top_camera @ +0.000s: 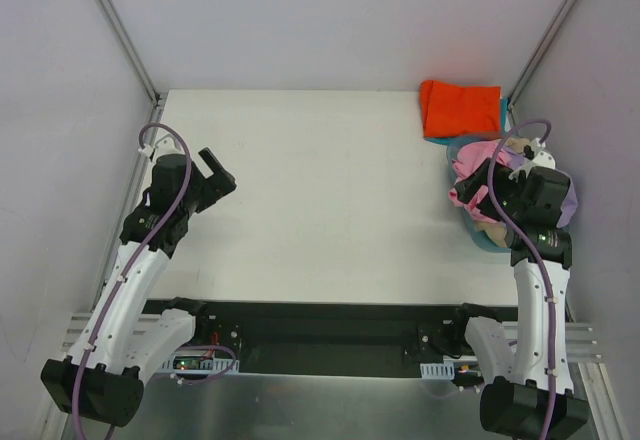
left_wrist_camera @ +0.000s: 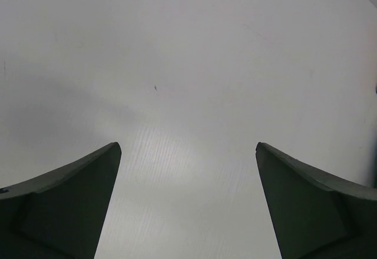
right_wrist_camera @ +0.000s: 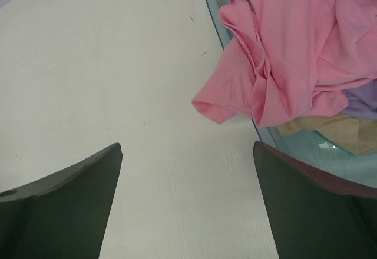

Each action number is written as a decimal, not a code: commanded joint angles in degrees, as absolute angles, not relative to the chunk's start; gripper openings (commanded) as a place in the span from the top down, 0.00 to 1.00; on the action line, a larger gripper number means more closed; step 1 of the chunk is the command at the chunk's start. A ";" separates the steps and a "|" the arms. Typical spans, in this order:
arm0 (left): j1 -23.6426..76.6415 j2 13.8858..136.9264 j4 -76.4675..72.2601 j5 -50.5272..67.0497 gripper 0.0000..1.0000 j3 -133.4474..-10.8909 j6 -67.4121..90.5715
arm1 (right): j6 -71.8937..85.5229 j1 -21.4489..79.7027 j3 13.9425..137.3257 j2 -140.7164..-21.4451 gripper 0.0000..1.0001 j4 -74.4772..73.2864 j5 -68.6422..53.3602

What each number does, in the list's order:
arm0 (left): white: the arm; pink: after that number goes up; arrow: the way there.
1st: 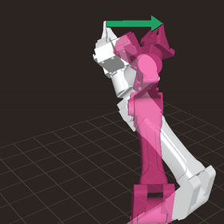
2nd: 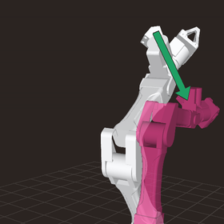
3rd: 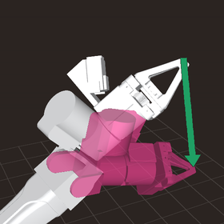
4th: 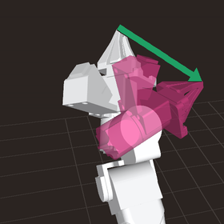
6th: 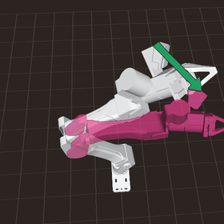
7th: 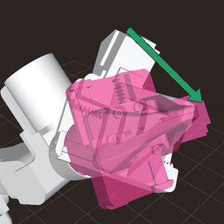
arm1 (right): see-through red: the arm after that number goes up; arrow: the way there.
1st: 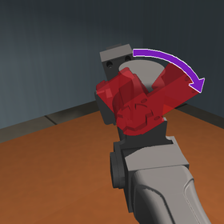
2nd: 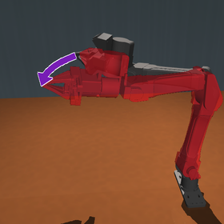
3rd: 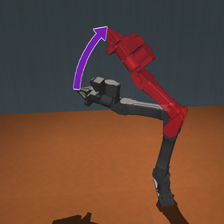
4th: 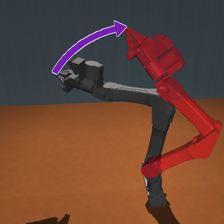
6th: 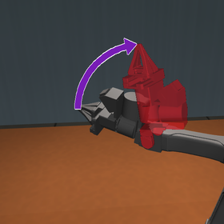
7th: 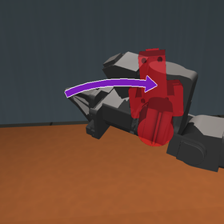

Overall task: Fold and stack the t-shirts
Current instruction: Grab the tshirt from the pile

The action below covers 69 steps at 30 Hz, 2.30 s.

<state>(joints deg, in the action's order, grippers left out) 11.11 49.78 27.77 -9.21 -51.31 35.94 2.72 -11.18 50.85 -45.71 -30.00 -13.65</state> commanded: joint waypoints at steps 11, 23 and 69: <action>10.46 48.42 28.30 -12.65 0.01 -51.15 35.94 | 10.72 -11.51 62.22 -55.89 0.03 -36.12 -10.19; 10.46 50.10 22.77 -12.40 0.01 -49.75 34.28 | 17.84 -12.74 58.27 -66.00 0.03 -33.22 -1.68; 10.46 44.39 14.06 -3.69 0.01 -42.72 35.06 | 14.24 -5.92 104.22 -68.79 0.97 -16.08 -29.51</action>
